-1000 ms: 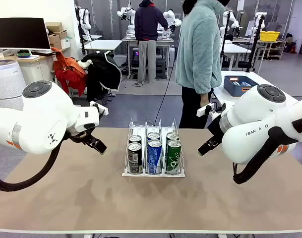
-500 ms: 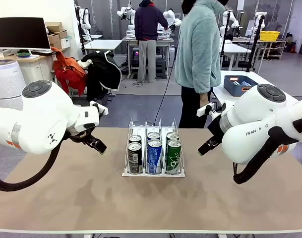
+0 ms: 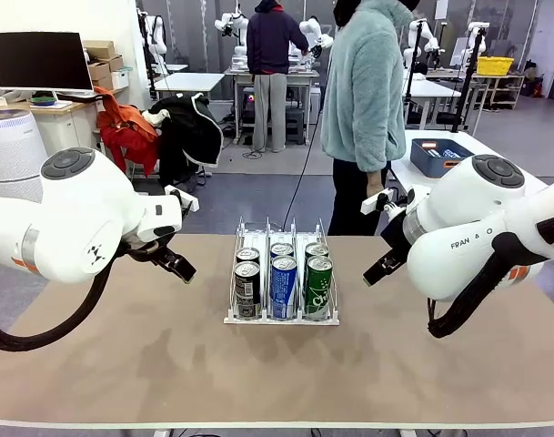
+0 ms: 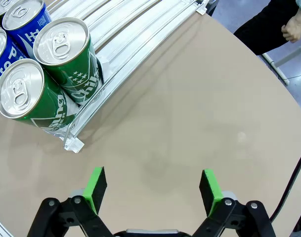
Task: Fill the beverage cans into the dispenser.
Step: Pick up the Pepsi coke handed by the human.
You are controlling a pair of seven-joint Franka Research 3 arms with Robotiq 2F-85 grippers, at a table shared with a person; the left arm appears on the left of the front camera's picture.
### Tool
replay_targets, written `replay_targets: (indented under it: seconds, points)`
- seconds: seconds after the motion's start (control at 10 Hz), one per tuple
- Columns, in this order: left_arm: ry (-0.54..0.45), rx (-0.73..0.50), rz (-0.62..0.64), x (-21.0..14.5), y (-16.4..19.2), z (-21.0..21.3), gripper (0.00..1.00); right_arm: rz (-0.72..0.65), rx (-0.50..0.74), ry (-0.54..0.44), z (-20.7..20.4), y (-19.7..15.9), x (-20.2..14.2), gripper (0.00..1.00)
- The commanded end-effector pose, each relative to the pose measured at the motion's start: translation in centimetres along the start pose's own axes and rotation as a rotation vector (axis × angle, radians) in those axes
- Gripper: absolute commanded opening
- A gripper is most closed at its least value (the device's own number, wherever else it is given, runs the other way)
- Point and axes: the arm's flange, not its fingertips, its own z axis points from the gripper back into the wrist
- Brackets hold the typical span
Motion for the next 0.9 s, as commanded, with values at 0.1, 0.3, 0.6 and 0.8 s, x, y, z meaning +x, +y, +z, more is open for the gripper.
replay_targets:
  seconds: [0.1,0.3,0.6,0.8]
  points:
    - [0.07,-0.073,0.021,1.3,0.5,1.5,1.0,-0.01,0.052,0.066,1.3,-1.9,0.3,1.0]
    - [0.119,-0.169,-0.039,2.0,2.7,4.3,1.0,-0.02,0.114,0.044,2.7,-3.2,1.5,1.0]
    - [0.093,-0.326,-0.108,4.2,5.4,8.9,1.0,0.049,0.256,0.052,7.0,-6.3,4.4,1.0]
    - [-0.035,-0.39,-0.164,5.3,7.0,13.0,1.0,0.067,0.377,-0.036,10.9,-9.4,5.5,1.0]
